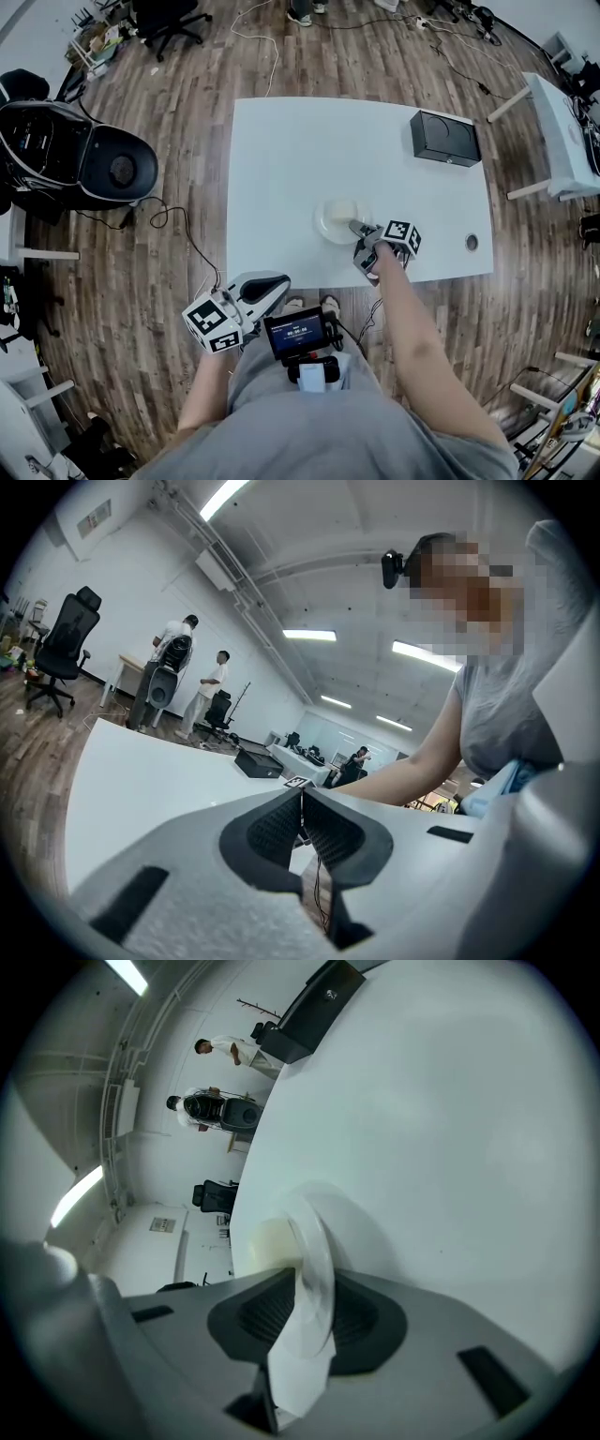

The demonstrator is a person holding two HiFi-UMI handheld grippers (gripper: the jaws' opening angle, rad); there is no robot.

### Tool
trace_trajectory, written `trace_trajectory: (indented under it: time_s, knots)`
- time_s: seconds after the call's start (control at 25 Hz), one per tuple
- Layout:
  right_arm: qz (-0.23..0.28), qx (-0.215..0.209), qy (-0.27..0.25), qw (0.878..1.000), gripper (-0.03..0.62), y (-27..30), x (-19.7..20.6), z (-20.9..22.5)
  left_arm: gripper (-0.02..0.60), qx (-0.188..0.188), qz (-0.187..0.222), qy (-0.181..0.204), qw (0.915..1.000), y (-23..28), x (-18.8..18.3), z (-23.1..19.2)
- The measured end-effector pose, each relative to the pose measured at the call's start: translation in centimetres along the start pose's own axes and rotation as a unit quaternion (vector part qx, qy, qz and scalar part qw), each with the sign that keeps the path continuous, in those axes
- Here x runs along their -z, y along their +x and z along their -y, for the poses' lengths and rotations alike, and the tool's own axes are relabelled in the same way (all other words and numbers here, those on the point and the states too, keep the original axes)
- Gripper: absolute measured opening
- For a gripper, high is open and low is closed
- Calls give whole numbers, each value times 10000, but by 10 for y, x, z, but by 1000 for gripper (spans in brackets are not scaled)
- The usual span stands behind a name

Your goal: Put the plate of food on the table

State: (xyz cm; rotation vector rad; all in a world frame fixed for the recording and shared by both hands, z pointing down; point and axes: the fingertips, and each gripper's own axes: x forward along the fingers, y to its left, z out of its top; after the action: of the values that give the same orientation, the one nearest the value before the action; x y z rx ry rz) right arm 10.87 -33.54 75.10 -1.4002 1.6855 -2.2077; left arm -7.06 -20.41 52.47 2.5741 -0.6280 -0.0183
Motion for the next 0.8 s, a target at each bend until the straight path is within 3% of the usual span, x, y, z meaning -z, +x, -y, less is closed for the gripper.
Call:
trace_trajectory:
  time_s: [0.2,0.48,0.8]
  knots:
    - [77,427,-174,9989,128,-7,-8,2,20,46,10,29,10000,2,-2,2]
    - [157,1103,-596,9920,145,-23,-15,13,20,69,60,93,9999,1,-11,4]
    - [258,1034,-435,9934,153,-44,-13,24,20,127,64,126,9998,-5,-13,4]
